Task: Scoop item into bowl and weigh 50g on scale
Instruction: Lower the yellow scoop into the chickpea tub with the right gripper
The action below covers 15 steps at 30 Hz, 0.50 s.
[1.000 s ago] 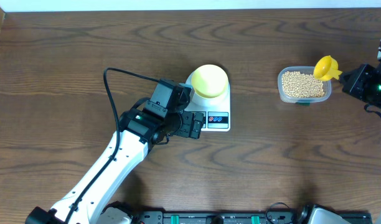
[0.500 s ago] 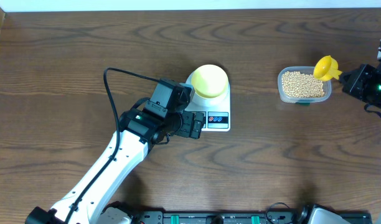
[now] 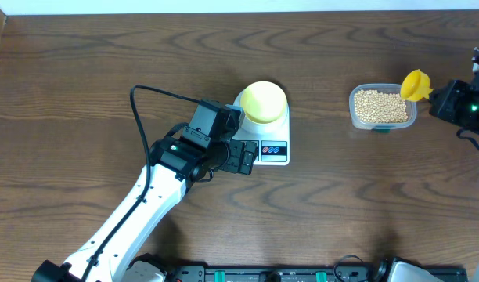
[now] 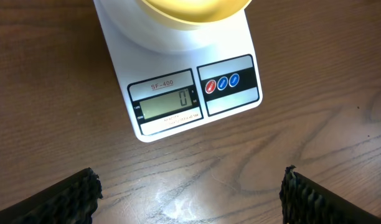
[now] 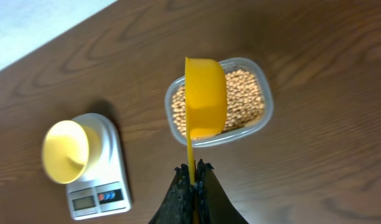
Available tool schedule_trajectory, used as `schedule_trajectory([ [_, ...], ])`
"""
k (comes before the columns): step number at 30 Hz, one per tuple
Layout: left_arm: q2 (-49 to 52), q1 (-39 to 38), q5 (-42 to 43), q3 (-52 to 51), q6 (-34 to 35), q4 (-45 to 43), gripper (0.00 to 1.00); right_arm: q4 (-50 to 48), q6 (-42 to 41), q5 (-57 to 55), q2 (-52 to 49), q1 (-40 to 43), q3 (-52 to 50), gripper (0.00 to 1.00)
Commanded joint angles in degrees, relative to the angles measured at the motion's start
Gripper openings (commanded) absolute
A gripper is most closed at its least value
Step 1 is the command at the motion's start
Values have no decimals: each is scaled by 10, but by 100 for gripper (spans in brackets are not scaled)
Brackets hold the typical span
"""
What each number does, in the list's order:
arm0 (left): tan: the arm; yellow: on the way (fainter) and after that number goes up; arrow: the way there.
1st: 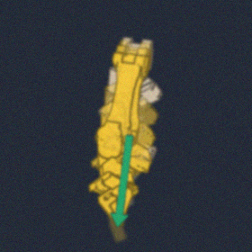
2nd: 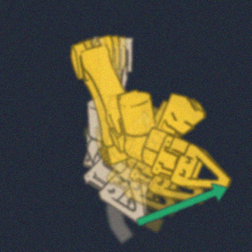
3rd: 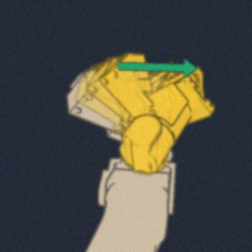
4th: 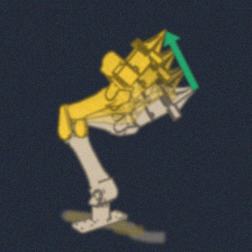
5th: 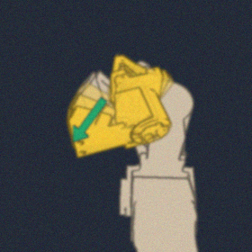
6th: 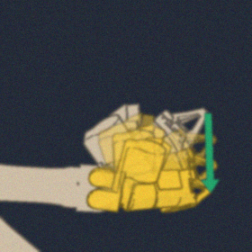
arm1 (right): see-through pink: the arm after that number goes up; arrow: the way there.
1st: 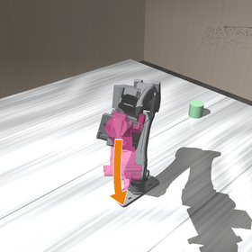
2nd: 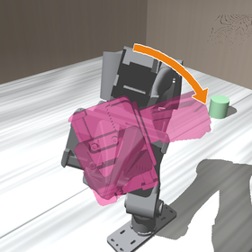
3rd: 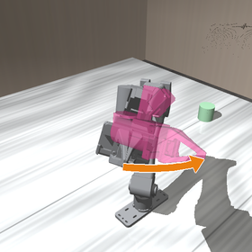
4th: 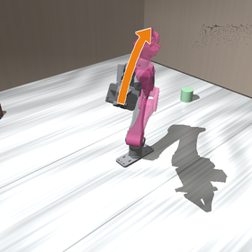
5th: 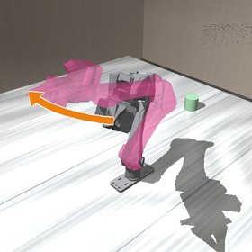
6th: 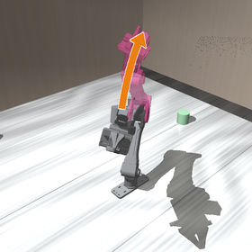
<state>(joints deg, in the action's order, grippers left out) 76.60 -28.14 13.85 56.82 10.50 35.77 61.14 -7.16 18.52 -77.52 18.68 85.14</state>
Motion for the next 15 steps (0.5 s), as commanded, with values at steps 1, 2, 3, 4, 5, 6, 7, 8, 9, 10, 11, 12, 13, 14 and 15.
schedule_trajectory([
  [1, -7, 0, 7, -5, -3, -1, 94, -11, 34, -47, -17, -10, 2, 1],
  [2, -7, 0, 7, -5, -3, -1, 94, -15, 37, -55, -23, -12, 2, 1],
  [3, -7, 0, 7, -5, -3, -1, 94, -17, 39, -56, -29, -14, 2, 1],
  [4, -7, 0, 7, -5, -3, -1, 94, -20, 41, -56, -36, -17, 2, 1],
  [5, -7, 0, 7, -5, -3, -1, 94, -22, 41, -56, -42, -19, 2, 1],
  [6, -7, 0, 7, -5, -3, -1, 94, -26, 43, -56, -51, -24, 2, 1],
  [7, -7, 0, 7, -5, -3, -1, 94, -28, 47, -56, -58, -28, 2, 1],
  [8, -7, 0, 7, -5, -3, -1, 94, -30, 47, -58, -66, -31, 2, 1],
  [9, -7, 0, 7, -5, -3, -1, 94, -31, 47, -63, -75, -34, 2, 1],
  [10, -7, 0, 7, -5, -3, -1, 94, -31, 47, -66, -81, -36, 2, 1],
  [11, -7, 0, 7, -5, -3, -1, 94, -30, 47, -70, -88, -38, 2, 1],
  [12, -7, 0, 7, -5, -3, -1, 94, -31, 47, -73, -94, -39, 2, 1],
  [13, -7, 0, 7, -5, -3, -1, 94, -31, 47, -79, -100, -42, 2, 1],
  [14, -7, 0, 7, -5, -3, -1, 94, -31, 47, -85, -106, -44, 2, 1],
  [15, -7, 0, 7, -5, -3, -1, 94, -31, 47, -96, -111, -47, 2, 1],
])
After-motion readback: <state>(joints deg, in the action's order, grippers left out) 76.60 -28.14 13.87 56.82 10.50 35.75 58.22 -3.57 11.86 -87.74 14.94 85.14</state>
